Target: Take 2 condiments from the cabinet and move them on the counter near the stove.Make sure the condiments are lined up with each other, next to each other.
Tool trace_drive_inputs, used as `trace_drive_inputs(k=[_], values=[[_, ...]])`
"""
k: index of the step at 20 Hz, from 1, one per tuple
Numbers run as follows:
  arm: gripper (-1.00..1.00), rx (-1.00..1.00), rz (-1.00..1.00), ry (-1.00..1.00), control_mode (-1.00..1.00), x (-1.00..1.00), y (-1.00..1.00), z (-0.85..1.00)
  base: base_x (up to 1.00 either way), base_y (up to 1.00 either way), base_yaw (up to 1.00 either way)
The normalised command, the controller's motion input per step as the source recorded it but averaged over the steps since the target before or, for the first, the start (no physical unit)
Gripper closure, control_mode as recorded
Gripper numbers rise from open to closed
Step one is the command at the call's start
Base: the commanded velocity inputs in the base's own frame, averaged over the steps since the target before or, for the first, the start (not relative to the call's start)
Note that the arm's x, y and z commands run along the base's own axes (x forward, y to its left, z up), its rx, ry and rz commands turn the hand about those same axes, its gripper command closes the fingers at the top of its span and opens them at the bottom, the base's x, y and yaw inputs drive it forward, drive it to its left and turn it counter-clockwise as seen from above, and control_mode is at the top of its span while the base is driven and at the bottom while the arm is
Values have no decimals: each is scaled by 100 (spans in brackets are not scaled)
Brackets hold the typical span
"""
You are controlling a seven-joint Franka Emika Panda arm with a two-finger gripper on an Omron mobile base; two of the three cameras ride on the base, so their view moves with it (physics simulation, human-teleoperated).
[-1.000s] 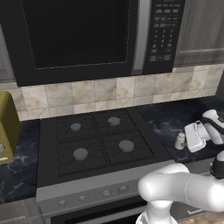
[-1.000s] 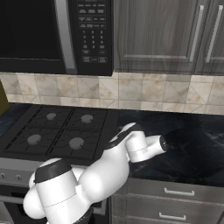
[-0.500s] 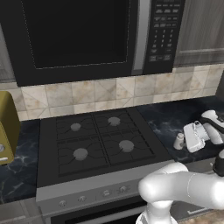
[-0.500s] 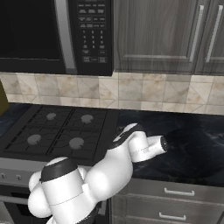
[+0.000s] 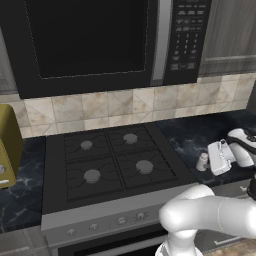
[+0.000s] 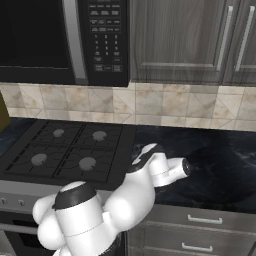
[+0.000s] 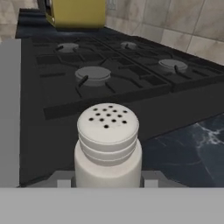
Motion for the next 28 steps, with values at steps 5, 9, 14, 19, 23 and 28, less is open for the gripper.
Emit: trace_drive_inputs(k=[5, 9, 14, 19, 23, 28], values=[[100, 0, 0, -3, -100, 16, 0, -13, 0, 0, 0], [100, 0, 0, -1, -100, 19, 0, -21, 0, 0, 0], [100, 0, 0, 0, -100, 16, 0, -21, 0, 0, 0], [100, 0, 0, 0, -100, 18, 0, -22, 0, 0, 0], [100, 0, 0, 0, -100, 10, 1, -20, 0, 0, 0], [-100, 0, 0, 0, -100, 0, 4, -12, 0, 0, 0]])
